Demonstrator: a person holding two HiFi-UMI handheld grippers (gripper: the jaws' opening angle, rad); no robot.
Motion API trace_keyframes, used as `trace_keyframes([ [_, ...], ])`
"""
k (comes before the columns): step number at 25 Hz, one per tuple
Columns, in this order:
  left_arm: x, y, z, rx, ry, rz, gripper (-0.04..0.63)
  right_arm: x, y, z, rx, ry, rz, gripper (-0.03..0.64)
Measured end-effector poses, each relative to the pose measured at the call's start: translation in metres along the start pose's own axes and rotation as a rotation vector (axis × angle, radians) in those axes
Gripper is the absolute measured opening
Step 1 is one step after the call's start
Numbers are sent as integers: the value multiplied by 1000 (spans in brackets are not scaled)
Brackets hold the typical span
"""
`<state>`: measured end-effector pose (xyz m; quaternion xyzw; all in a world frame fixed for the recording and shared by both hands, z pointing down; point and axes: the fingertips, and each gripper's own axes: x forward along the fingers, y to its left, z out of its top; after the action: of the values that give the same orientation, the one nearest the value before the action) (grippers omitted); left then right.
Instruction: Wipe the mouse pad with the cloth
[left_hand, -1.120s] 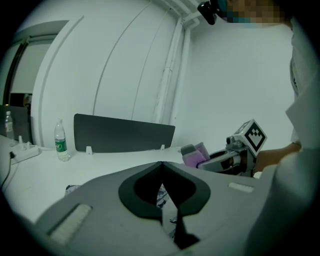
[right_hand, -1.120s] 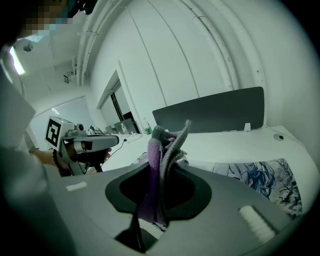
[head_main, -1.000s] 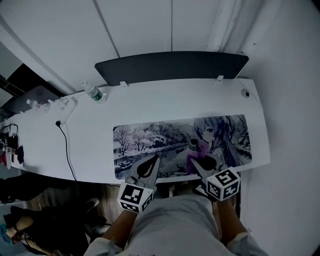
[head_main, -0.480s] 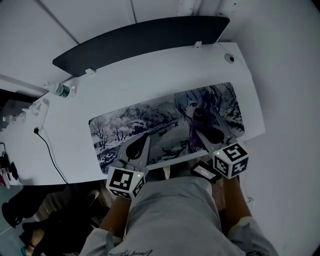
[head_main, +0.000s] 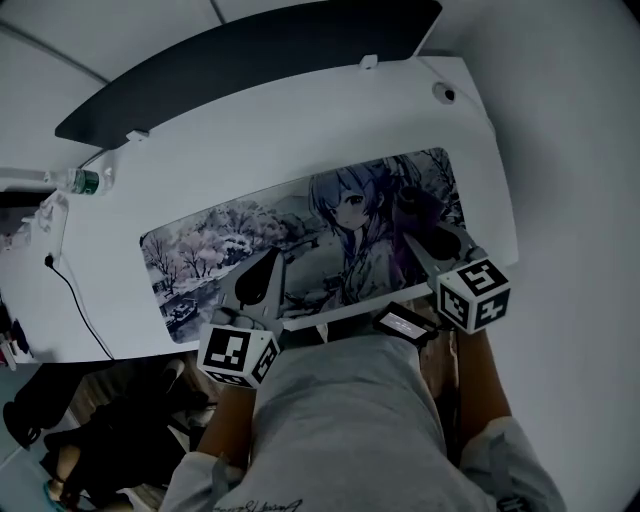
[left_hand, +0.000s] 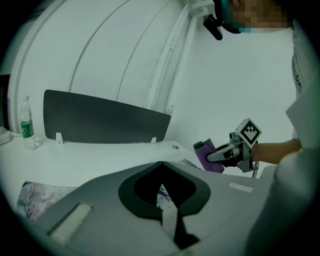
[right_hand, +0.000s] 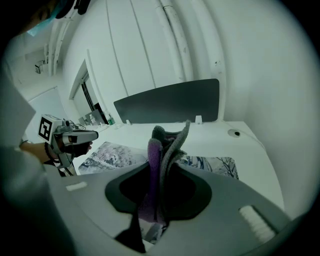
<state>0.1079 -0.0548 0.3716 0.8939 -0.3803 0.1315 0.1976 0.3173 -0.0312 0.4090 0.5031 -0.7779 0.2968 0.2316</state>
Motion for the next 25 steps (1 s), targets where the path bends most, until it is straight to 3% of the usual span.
trace_keyframes([
  [10, 29, -8, -17, -60, 36, 97, 18, 18, -111, -25, -38, 148, -78, 100],
  [15, 32, -10, -25, -63, 75, 132, 19, 37, -164, -39, -7, 237, -117, 100],
  [25, 29, -11, -13, -32, 111, 194, 18, 64, -225, -60, 32, 387, -148, 100],
])
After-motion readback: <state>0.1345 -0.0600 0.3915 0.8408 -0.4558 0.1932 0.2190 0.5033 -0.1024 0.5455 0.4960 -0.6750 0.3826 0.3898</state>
